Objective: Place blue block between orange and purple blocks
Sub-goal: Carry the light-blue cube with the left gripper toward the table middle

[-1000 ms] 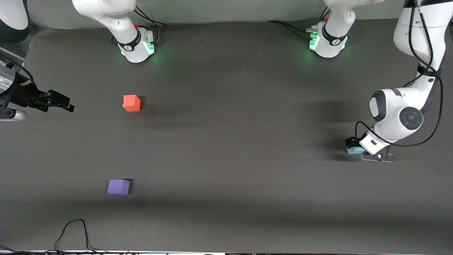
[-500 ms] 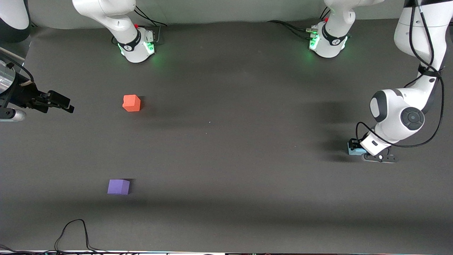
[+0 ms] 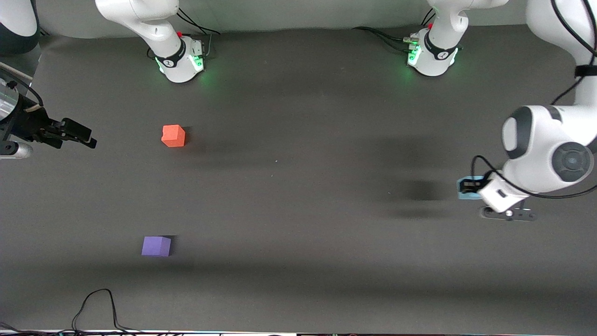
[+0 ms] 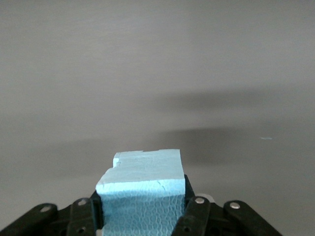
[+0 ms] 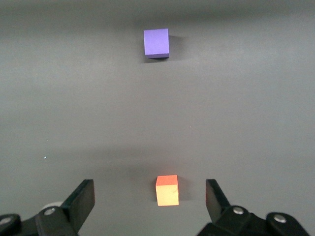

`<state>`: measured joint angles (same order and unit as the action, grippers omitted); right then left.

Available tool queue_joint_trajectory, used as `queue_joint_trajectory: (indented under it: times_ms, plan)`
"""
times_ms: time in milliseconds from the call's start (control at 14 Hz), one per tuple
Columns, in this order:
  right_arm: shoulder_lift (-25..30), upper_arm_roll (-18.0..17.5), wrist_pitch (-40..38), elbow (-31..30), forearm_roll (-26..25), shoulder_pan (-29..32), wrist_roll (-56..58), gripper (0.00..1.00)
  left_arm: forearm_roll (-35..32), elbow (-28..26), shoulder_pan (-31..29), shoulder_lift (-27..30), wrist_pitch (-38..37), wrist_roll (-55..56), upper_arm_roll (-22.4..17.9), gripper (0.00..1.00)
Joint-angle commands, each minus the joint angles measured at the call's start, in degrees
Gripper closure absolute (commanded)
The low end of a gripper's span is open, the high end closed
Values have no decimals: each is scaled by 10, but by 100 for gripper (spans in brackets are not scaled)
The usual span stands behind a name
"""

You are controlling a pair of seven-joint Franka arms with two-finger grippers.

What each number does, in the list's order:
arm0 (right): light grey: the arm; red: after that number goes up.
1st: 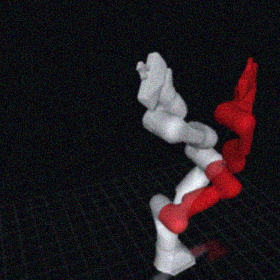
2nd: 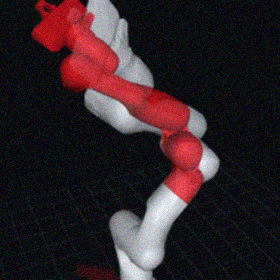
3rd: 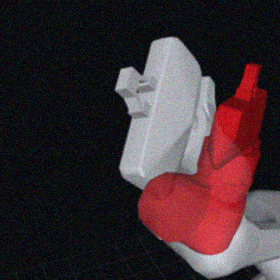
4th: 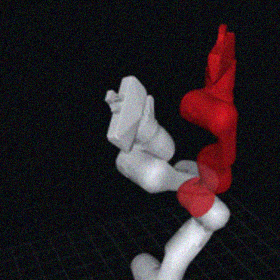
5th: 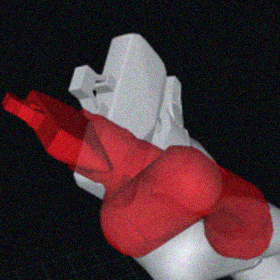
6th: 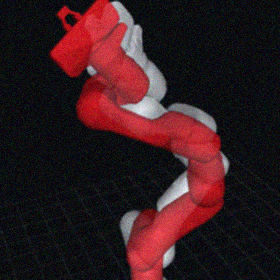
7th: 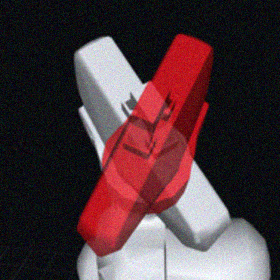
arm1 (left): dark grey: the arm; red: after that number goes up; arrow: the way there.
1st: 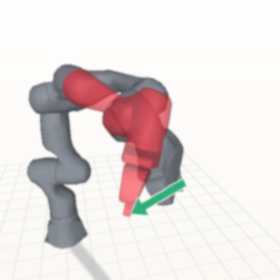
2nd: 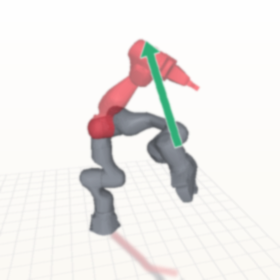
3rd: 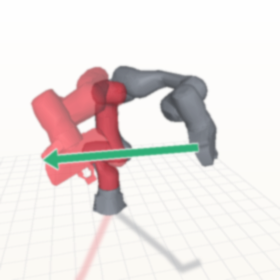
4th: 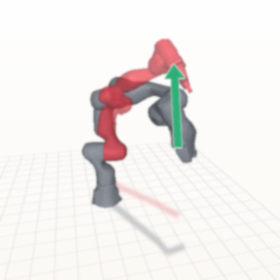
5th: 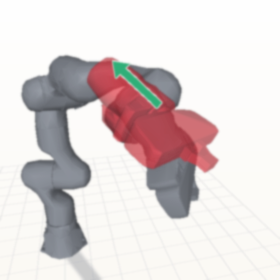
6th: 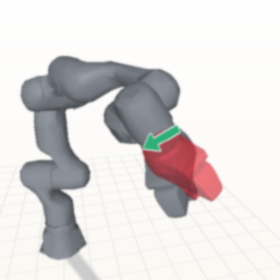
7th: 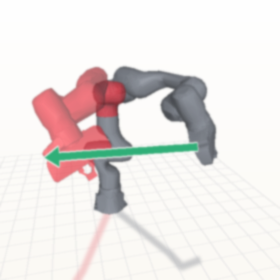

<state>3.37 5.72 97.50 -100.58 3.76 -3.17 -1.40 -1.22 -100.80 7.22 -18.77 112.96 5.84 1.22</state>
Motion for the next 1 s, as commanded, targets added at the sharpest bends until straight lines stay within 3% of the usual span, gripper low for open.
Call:
queue_joint_trajectory:
  times_ms: [0,357,500,714,929]
  plan:
    - [8,-4,1,-2,-8,4,5,0,3,51,114,-21,-22,143,-10,51]
    - [5,-2,10,-3,-9,6,9,0,1,197,270,-156,-16,331,11,52]
    - [5,-1,14,-2,-9,5,8,0,-2,240,333,-215,23,390,14,52]
    - [2,-2,8,-4,-9,5,6,0,-22,249,391,-265,111,456,12,53]
    - [1,-6,5,-1,-8,4,-2,0,-42,271,420,-317,119,488,11,53]
